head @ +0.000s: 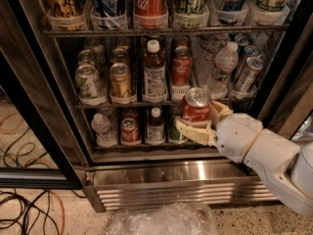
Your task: Pick coke can from middle shelf of fridge
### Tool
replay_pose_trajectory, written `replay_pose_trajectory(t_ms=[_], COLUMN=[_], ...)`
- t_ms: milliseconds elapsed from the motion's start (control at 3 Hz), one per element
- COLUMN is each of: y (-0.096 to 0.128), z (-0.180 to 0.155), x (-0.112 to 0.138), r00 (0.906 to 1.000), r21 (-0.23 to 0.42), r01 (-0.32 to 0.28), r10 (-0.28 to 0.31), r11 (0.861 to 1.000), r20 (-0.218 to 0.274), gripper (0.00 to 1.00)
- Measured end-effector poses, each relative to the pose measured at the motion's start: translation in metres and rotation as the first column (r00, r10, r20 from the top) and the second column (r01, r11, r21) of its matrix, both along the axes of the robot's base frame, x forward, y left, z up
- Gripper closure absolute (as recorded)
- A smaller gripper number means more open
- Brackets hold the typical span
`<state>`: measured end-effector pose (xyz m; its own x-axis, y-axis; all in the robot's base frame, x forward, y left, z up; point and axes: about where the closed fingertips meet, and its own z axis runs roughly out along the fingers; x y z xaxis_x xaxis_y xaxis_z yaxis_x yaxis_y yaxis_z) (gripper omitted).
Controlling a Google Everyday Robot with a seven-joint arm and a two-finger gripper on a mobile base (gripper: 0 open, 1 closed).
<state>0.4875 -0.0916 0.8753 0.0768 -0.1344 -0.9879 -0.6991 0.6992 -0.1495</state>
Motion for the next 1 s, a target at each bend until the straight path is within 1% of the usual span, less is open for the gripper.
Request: replay_pose_trajectory(t_ms=[333,667,1000], y=[-0.003,-0.011,-0.016], z=[-0.003,-0.005,-0.004], x=[-0.024,-0.046,-0.049], r00=[1.0,0.9994,0.9988], r21=[0.013,0.033,0.032], r01=[0.0,0.035,0.048], r10=[0.0,-0.035,-0.048], r11=[1.0,0.999,0.998], r20=[-0.005,0.003,0.006], gripper=[1.0,1.0,1.0])
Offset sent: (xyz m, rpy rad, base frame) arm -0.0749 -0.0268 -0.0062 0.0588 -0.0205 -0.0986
